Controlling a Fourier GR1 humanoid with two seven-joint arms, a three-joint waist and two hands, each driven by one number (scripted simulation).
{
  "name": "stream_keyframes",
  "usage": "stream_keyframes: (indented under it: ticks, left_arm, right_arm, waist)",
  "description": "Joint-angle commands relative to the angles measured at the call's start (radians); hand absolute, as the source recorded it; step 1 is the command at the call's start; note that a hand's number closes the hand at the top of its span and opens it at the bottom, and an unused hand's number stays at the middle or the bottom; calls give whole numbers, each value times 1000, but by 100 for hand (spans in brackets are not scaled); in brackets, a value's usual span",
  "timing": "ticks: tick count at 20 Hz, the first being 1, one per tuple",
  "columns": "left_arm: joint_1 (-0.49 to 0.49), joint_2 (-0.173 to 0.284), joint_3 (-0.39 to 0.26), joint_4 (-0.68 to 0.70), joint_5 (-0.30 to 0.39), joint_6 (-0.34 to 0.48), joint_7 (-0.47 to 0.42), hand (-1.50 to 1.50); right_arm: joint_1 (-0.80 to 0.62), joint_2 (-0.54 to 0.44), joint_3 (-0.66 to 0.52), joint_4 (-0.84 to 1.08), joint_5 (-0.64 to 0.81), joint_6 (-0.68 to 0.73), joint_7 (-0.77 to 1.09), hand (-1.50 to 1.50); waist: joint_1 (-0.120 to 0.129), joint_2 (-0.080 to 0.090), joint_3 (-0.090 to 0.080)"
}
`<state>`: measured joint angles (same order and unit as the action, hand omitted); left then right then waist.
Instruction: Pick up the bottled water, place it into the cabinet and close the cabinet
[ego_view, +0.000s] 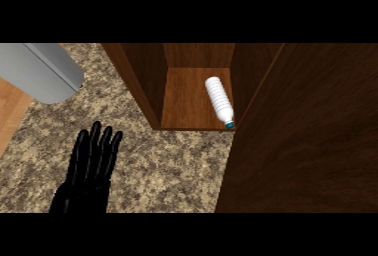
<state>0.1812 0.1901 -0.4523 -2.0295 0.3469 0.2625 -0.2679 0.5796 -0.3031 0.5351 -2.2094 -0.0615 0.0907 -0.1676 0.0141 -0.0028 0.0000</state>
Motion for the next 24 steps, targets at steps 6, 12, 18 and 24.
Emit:
stream_keyframes:
  ticks: [6,12,18,24]
  left_arm:
    - [272,130,128,-229,92,-72,-60,-150]
    - [432,190,208,-312,192,-180,-98,-150]
    - [465,200,276,-291,264,-249,-128,-150]
    - [528,249,378,-307,336,-325,-132,-150]
  right_arm:
    - [-44,-31,219,-74,156,58,83,150]
    - [-108,12,259,-98,201,51,161,150]
    - [-160,77,289,-135,202,45,277,150]
    - [-276,190,217,-51,91,43,366,150]
  waist:
    - [13,-4,-2]
    - [26,-5,-3]
    - [33,0,-4]
    - [65,7,-3]
